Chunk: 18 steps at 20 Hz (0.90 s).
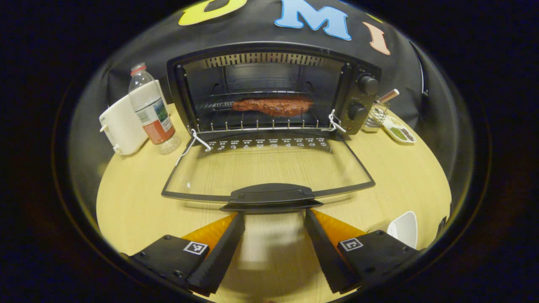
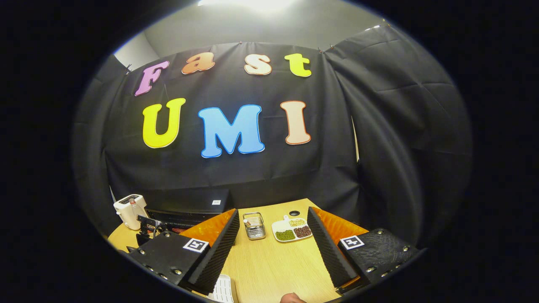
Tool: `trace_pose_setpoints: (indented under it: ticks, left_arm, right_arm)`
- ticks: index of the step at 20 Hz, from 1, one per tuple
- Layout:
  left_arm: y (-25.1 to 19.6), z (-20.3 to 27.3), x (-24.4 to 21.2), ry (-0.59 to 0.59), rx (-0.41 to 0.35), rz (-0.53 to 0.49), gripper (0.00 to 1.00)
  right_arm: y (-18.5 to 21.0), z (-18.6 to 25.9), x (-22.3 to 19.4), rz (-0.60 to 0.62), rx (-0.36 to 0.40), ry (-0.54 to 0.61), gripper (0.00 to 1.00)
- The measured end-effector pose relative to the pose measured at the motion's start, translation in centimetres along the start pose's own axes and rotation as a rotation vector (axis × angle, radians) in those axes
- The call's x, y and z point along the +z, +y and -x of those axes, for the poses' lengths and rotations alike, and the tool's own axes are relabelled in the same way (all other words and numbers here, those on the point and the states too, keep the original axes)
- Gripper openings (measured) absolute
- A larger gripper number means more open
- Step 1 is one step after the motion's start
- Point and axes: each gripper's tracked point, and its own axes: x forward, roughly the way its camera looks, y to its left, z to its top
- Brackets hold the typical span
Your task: Open the electric oven with the left hand, put the food in, and close the electric oven.
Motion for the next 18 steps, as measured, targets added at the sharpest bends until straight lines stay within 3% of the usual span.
trace_pose_setpoints:
  ticks: [18]
  left_arm:
    - [-0.3, 5.5, 4.9, -0.206, 0.024, -0.035, 0.98]
  right_arm:
    - [1.4, -0.7, 0.0, 0.030, 0.052, -0.007, 0.98]
